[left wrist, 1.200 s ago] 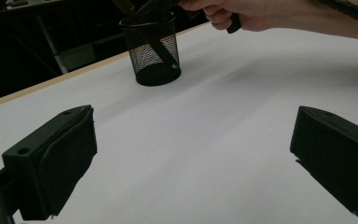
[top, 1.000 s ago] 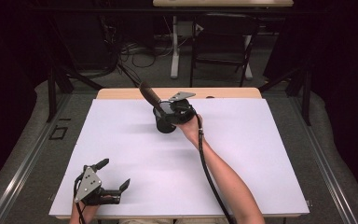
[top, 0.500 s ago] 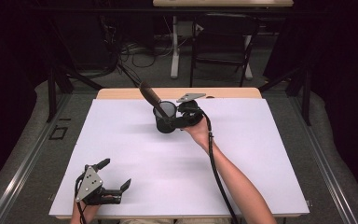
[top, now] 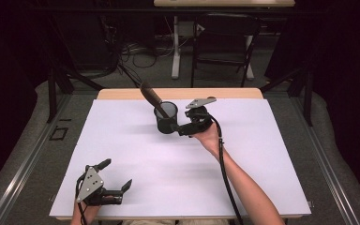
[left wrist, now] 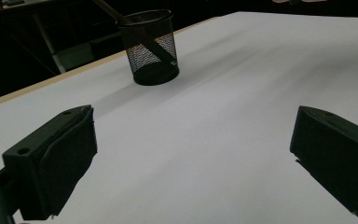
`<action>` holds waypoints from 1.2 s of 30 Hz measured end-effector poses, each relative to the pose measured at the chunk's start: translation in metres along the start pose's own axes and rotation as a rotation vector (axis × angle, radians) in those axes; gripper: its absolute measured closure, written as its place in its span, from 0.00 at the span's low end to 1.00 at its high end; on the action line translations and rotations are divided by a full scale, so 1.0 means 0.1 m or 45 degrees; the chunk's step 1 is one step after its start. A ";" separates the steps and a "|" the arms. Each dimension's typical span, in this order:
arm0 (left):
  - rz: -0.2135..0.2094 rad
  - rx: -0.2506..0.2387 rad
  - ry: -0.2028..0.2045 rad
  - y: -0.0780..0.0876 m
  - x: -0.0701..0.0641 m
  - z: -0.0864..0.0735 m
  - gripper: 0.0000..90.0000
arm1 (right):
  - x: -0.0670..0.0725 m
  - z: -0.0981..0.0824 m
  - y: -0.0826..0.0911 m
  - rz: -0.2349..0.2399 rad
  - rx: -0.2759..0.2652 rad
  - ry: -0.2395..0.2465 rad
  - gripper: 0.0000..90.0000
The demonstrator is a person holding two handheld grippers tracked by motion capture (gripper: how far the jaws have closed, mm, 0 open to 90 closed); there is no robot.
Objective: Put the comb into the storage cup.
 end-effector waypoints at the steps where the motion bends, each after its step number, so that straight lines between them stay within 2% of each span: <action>1: 0.000 0.002 -0.002 0.00 0.00 0.00 0.01 | 0.00 -0.02 0.02 0.008 0.006 0.003 0.16; 7: 0.002 0.004 0.000 0.01 0.00 -0.01 0.01 | 0.03 -0.10 0.14 0.037 0.018 0.008 0.10; 14: 0.002 0.001 0.001 0.02 0.00 -0.01 0.01 | 0.04 -0.22 0.27 0.039 0.035 0.021 0.05; 20: 0.004 -0.004 0.005 0.04 0.00 -0.01 0.01 | 0.06 -0.34 0.34 0.039 0.087 0.032 0.01; 23: 0.002 -0.002 0.006 0.04 0.00 -0.01 0.01 | 0.06 -0.37 0.39 0.014 0.078 0.050 0.01; 36: -0.003 -0.001 -0.001 0.03 -0.01 -0.01 0.01 | 0.12 -0.61 0.57 0.027 0.145 0.052 0.00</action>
Point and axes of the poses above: each handheld gripper's, and its own axes: y roughly backward along the jaws, z roughly out of its top, x roughly to its left, the point moved 5 cm from there along -y, roughly forward along the jaws, and after that the axes turned 2 degrees about x, right-handed, at the moved point
